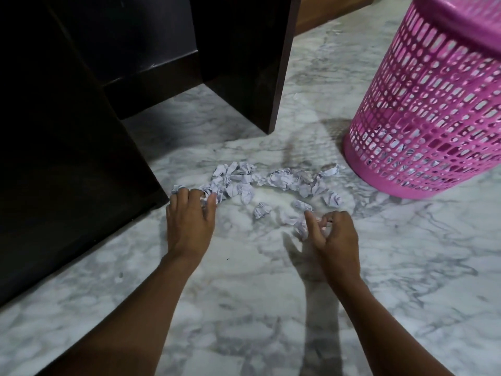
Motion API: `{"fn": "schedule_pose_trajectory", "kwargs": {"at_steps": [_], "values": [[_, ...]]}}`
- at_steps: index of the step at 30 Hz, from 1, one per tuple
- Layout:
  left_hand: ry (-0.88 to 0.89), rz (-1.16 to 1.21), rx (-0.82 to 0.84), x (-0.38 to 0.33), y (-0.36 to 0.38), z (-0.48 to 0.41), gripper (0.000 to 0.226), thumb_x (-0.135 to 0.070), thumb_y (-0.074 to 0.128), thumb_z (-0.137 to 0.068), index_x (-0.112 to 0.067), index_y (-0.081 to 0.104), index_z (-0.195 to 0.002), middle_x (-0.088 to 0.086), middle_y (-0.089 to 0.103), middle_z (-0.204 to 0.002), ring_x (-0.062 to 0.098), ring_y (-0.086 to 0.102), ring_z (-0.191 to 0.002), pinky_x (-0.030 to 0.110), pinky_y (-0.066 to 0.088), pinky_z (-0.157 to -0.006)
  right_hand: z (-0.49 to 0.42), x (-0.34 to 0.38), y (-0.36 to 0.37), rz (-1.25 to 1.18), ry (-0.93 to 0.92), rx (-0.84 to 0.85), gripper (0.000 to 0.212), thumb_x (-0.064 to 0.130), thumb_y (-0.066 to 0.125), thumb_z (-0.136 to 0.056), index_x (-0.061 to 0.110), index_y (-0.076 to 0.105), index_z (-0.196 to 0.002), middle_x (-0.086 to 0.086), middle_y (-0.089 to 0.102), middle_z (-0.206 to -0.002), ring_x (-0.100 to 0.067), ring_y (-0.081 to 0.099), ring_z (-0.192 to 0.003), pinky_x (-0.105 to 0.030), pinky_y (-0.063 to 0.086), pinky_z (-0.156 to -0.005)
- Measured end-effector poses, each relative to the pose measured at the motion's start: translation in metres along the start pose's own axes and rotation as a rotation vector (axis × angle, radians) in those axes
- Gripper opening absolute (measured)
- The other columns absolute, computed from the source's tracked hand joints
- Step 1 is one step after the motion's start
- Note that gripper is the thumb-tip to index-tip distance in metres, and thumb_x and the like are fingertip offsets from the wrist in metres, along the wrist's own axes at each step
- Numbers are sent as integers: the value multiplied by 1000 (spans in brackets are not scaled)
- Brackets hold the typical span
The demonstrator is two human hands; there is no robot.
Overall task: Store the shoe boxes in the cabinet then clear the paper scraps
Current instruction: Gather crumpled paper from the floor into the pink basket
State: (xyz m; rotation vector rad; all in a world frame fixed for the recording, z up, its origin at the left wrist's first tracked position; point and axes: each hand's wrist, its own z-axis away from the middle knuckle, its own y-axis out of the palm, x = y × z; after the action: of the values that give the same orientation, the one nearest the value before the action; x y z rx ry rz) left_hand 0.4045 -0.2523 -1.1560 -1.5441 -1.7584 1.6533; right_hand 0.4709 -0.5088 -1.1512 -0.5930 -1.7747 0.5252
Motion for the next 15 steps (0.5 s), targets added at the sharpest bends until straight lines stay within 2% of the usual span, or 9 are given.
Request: {"fn": "schedule_pose_trajectory", "kwargs": {"at_steps": [3,5,6,8,10,12,13,14,15], "values": [[30,-35,-14,-1,6,-12,36,-35,47,-97,-3,61,-90,19,54,-95,39,50,-90,48,42,-80,-13,-17,2,50,-22,-76,42,51,68,-81,13,50,-79,-4,47,-90,-18,47,-87,-41,45,-80],[35,-37,-31,-3,11,-18,30,-29,52,-97,-1,61,-89,21,51,-99,38,46,-92,48,41,-82,-20,-29,4,60,-20,-59,50,59,67,-77,14,48,-87,-8,46,-108,-24,48,-109,-45,45,-93],[31,-19,-32,-4,13,-20,30,-28,52,-97,0,60,-89,22,49,-103,38,44,-97,48,42,-85,-22,-33,5,49,7,-12,56,64,68,-75,16,46,-94,-11,43,-122,-25,42,-124,-46,41,-103],[13,29,-5,-3,19,-26,32,-28,48,-98,0,59,-89,25,44,-119,38,39,-113,51,42,-95,-25,-35,6,89,64,124,72,76,66,-67,19,42,-104,-14,27,-148,-20,14,-148,-41,27,-117],[-6,53,46,3,26,-30,32,-31,45,-99,-3,58,-89,27,35,-138,41,32,-129,53,36,-105,-30,-31,6,163,16,235,81,84,64,-60,24,42,-111,-18,21,-157,-19,-6,-153,-43,16,-122],[-37,95,91,8,32,-34,30,-34,46,-93,-7,56,-86,27,27,-149,44,29,-136,56,30,-110,-38,-23,4,126,-25,356,75,82,71,-56,55,36,-117,-18,20,-159,-24,-7,-153,-51,8,-123],[-69,132,111,8,33,-35,25,-34,48,-90,-10,53,-85,25,23,-152,43,28,-137,57,30,-110,-42,-22,5,135,-57,412,81,86,68,-54,69,28,-122,-17,15,-162,-25,-8,-153,-53,4,-122],[-102,169,131,8,35,-38,20,-33,52,-87,-13,49,-86,21,20,-156,41,28,-138,57,31,-108,-48,-22,5,186,-93,465,87,93,60,-53,71,24,-129,-16,1,-164,-25,-15,-152,-53,1,-122],[-122,193,150,8,36,-40,19,-32,55,-85,-16,46,-90,16,17,-159,38,29,-139,55,35,-105,-53,-22,5,253,-132,502,96,97,53,-51,64,26,-137,-15,-17,-163,-25,-23,-149,-53,-1,-122]]}}
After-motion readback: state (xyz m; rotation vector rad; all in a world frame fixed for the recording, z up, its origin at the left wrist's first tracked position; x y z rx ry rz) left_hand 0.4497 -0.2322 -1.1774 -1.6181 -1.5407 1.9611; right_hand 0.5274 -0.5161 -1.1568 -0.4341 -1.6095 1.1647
